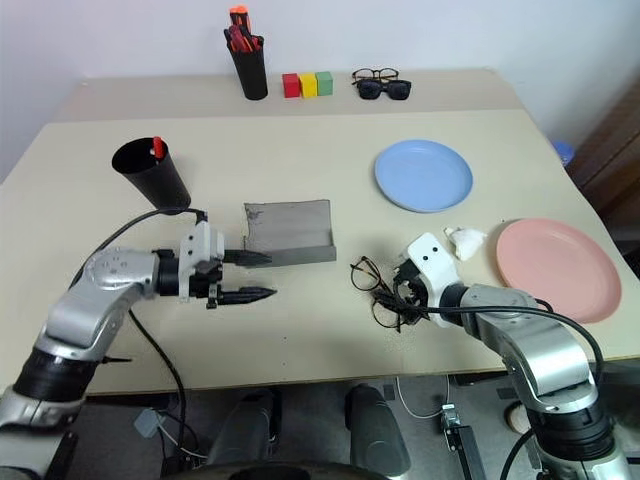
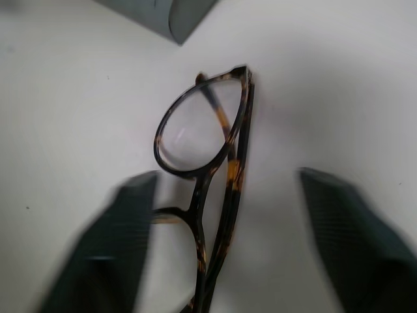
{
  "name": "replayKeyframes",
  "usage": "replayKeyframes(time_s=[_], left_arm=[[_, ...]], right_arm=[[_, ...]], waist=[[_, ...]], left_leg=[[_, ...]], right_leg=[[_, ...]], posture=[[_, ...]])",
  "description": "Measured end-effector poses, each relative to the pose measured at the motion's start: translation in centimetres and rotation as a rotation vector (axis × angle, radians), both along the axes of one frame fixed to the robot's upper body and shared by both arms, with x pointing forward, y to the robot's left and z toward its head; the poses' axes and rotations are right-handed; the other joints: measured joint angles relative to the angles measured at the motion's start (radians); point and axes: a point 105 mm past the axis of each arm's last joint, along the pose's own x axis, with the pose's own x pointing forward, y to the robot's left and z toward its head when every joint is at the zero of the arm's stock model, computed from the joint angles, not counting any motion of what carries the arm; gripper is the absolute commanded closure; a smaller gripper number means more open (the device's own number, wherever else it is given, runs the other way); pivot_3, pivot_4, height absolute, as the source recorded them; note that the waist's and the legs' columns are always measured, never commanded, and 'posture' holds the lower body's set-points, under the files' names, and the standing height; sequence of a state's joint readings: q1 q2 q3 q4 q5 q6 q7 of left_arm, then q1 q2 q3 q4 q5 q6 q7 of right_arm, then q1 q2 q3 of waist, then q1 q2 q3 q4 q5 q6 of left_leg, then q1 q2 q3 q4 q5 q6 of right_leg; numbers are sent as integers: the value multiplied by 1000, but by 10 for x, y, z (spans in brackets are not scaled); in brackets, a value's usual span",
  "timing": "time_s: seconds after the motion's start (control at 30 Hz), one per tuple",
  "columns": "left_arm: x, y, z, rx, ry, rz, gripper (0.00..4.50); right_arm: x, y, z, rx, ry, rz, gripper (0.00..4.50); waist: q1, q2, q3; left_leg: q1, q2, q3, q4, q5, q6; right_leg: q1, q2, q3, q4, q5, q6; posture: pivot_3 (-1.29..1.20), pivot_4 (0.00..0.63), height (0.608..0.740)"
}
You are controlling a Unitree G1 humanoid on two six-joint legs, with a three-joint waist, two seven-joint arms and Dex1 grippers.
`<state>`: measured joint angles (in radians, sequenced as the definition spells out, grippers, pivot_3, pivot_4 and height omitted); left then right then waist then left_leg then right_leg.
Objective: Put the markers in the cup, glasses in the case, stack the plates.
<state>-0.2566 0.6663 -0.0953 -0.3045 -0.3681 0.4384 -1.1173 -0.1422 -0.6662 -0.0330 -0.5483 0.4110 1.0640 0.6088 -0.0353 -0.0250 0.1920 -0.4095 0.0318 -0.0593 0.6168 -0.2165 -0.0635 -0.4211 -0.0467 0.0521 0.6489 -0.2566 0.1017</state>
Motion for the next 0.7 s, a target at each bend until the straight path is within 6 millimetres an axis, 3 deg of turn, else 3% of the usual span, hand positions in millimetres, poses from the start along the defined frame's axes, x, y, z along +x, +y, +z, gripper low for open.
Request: replayKeyframes(time_s=[0.1, 0.37, 0.47, 0.63, 0.7], left_arm=[[-1, 0, -1, -3, 6, 22, 1557], [5, 4, -2, -14, 13, 74, 1557], [13, 17, -6, -24, 16, 156, 1557], [18, 51, -17, -32, 27, 324, 1557], [16, 59, -19, -34, 26, 364, 1557]], right_arm=[[0, 1, 2, 3, -2, 6, 4474], [1, 0, 12, -62, -37, 56, 4474], [8, 9, 31, -120, -122, 131, 4474], [30, 71, 88, -130, -391, 381, 4474], [46, 94, 98, -126, -456, 428, 4474]], waist=[[0, 0, 0], [-2, -1, -1], [-11, 0, 0], [-26, 1, 0], [-27, 1, 0]], left_leg=[[0, 0, 0, 0, 0, 0], [1, 0, 0, 0, 0, 0], [2, 1, 0, 0, 0, 0], [2, 2, 0, -2, 0, 1], [1, 2, 0, -2, 0, 1]], right_leg=[[0, 0, 0, 0, 0, 0], [2, 0, 0, -1, 0, 0], [1, 1, 0, -1, -1, -1], [-1, 3, 0, 1, -2, -3], [-1, 2, 0, 1, -2, -3]], posture=[[0, 150, 740], [0, 150, 740], [0, 150, 740], [0, 150, 740], [0, 150, 740]])
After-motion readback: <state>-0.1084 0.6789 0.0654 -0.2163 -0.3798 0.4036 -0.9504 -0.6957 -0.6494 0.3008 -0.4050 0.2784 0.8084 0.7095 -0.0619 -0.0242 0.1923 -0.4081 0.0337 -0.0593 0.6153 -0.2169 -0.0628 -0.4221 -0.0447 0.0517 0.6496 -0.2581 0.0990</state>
